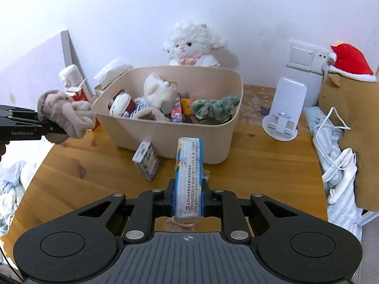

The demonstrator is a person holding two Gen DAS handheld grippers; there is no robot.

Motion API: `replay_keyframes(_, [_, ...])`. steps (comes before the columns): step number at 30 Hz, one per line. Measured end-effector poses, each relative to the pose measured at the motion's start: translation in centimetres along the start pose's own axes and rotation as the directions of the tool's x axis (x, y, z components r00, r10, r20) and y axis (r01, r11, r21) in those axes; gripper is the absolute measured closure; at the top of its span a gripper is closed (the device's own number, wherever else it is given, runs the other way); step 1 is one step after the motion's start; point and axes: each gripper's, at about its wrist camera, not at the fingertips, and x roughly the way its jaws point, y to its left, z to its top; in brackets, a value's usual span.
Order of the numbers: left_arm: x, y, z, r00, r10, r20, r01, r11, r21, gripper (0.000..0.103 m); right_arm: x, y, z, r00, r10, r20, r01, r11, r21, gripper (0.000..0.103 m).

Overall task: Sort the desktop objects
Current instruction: 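Lift the sock and packet and carry both over the basket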

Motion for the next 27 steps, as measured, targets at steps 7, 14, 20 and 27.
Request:
replay_keyframes(7, [-0.7,0.0,2.4,0.998,0.002,0.058,-0.003,0.999,0.033,0.077,-1.6,-0.7,2.2,0.998,-0.009,0.068,0.01,1.0,-0.015,0.086])
replay_keyframes(14, [-0.9,-0.3,5.1,0.992,0.019,0.124,-0.027,0.997,0.067,0.077,-2.2,-1.7,5.4,0.991,-0.029,0.13,0.035,0.998,-0.043,0.086])
replay_keyframes(20, [-0.7,0.1,7.6,0.985,0.022,0.17,-0.038,0.995,0.089,0.077,-1.8,-2.3,7.9,0.984,-0.041,0.171,0.052,0.996,-0.066,0.086])
replay_keyframes(27, [0.5,0.9,10.9,0.978,0.025,0.208,-0.05,0.992,0.114,0.077,-0.7,-2.6,11.3,0.974,-0.051,0.22,0.072,0.994,-0.087,0.086])
